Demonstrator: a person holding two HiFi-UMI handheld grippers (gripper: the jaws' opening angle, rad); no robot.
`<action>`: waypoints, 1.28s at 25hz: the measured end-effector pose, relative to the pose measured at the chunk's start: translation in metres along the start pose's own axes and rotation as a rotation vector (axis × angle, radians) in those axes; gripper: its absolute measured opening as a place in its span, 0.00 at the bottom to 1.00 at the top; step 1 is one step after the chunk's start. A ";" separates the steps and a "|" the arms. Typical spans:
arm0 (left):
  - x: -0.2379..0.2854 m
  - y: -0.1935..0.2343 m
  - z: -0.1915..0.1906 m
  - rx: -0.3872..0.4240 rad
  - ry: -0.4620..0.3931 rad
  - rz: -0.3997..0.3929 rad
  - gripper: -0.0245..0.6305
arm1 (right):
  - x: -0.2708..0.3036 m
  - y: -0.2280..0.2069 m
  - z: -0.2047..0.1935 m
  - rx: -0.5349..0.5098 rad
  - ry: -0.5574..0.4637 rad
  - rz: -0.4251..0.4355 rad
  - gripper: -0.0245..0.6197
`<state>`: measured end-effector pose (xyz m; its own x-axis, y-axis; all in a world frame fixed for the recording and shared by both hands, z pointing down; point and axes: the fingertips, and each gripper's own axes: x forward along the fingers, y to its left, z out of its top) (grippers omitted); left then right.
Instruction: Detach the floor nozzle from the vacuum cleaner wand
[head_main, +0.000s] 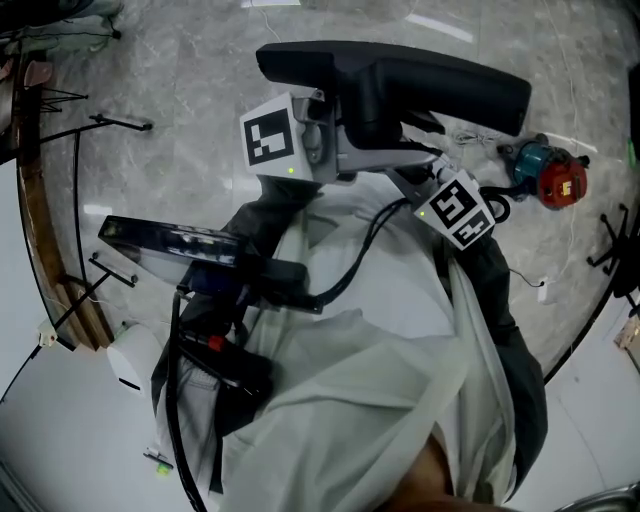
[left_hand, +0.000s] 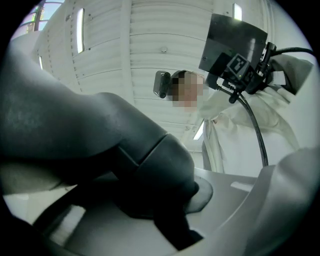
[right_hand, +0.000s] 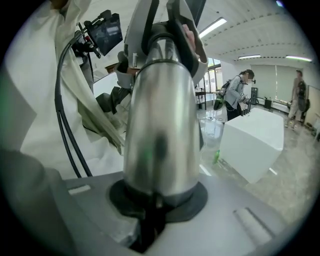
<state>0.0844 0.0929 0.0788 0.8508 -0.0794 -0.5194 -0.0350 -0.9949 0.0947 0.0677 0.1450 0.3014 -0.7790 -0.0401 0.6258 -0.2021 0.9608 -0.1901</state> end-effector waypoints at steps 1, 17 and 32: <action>0.001 -0.001 -0.001 0.005 0.003 -0.003 0.15 | 0.000 -0.001 -0.001 0.004 0.001 -0.015 0.10; 0.001 0.061 0.002 -0.097 -0.066 0.482 0.15 | -0.008 -0.045 0.003 0.093 -0.025 -0.390 0.10; 0.021 0.020 -0.004 -0.036 0.147 0.213 0.15 | -0.010 -0.014 0.012 0.017 -0.052 -0.190 0.11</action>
<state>0.1038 0.0716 0.0726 0.8935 -0.2741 -0.3557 -0.2048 -0.9537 0.2202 0.0709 0.1284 0.2891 -0.7557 -0.2346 0.6115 -0.3576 0.9300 -0.0851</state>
